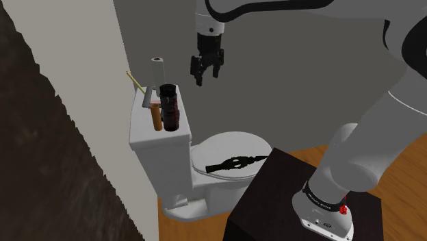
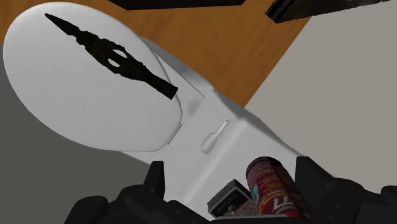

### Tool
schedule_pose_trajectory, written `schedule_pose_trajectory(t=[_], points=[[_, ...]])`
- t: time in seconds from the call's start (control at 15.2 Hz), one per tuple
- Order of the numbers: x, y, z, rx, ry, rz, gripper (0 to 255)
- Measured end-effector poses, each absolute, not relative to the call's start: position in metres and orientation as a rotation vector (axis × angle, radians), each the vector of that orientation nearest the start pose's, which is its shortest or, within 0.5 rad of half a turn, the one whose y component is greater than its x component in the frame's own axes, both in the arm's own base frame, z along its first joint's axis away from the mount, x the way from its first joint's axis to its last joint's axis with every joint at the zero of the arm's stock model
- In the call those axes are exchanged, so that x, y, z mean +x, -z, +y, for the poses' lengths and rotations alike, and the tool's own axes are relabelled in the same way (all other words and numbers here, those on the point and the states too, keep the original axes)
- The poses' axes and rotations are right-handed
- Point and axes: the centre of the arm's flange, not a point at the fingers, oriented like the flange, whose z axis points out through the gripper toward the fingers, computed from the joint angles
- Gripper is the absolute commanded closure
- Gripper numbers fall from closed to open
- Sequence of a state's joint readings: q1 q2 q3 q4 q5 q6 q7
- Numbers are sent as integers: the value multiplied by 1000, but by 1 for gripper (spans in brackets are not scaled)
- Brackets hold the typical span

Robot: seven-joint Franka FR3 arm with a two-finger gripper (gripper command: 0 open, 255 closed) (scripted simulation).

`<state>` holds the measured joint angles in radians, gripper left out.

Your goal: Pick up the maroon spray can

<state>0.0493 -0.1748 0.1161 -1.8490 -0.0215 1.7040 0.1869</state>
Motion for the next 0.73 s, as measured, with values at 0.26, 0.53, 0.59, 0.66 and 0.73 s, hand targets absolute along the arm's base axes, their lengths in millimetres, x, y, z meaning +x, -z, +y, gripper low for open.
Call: schedule_pose_trajectory(t=[0.26,0.53,0.59,0.66,0.73], points=[[552,-586,111,-3176,13,59,0],[603,-577,136,-3174,-30,86,0],[615,-575,141,-3174,-41,93,0],[628,-571,147,-3173,-51,99,0],[642,-568,150,-3173,-62,106,0]])
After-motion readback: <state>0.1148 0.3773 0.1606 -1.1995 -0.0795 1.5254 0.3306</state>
